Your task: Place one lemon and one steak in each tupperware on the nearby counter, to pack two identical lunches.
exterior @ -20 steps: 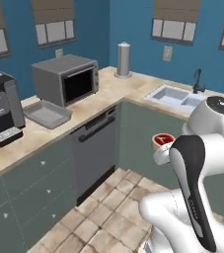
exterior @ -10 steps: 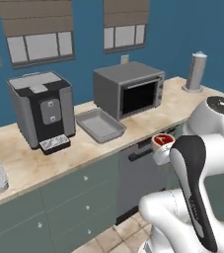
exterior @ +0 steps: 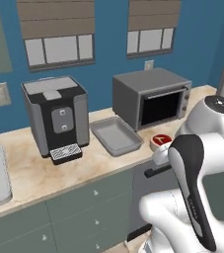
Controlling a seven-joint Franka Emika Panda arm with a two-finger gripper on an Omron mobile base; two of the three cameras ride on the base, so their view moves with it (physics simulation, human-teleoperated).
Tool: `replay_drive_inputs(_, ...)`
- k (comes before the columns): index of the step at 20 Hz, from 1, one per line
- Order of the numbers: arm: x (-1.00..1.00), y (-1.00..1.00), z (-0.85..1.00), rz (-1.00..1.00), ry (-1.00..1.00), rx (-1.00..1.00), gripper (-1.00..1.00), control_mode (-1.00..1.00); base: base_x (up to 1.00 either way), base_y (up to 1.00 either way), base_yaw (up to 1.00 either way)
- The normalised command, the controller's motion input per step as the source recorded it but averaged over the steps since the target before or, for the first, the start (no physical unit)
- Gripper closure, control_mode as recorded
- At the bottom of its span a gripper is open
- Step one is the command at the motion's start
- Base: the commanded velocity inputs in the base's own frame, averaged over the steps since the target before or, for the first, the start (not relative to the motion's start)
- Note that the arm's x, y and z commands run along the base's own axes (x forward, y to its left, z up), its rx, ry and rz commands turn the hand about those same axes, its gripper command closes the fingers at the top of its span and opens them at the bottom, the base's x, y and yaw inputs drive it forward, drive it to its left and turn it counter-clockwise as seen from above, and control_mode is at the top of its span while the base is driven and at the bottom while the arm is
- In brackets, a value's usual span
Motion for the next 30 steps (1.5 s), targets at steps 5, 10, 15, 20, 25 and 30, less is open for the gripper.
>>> replay_drive_inputs(5, 0.00, 0.00, 0.00, 0.00, 0.00, 0.00, 1.00, 1.00, 0.10, -0.39, 0.10)
replay_drive_inputs(10, 0.00, 0.00, 0.00, 0.00, 0.00, 0.00, 1.00, 1.00, 0.66, -0.04, 0.17)
replay_drive_inputs(15, 0.00, 0.00, 0.00, 0.00, 0.00, 0.00, 1.00, 1.00, 0.69, 0.00, 0.18)
replay_drive_inputs(20, 0.37, -0.08, -0.21, 0.09, 0.09, 0.00, 1.00, -1.00, 0.09, 0.00, 0.03)
replay_drive_inputs(25, 0.59, -0.15, -0.40, 0.11, 0.19, 0.01, 1.00, -1.00, 0.00, 0.00, 0.00)
replay_drive_inputs(30, 0.78, -0.01, -0.49, 0.05, 0.14, 0.00, 1.00, -1.00, 0.00, 0.00, 0.00)
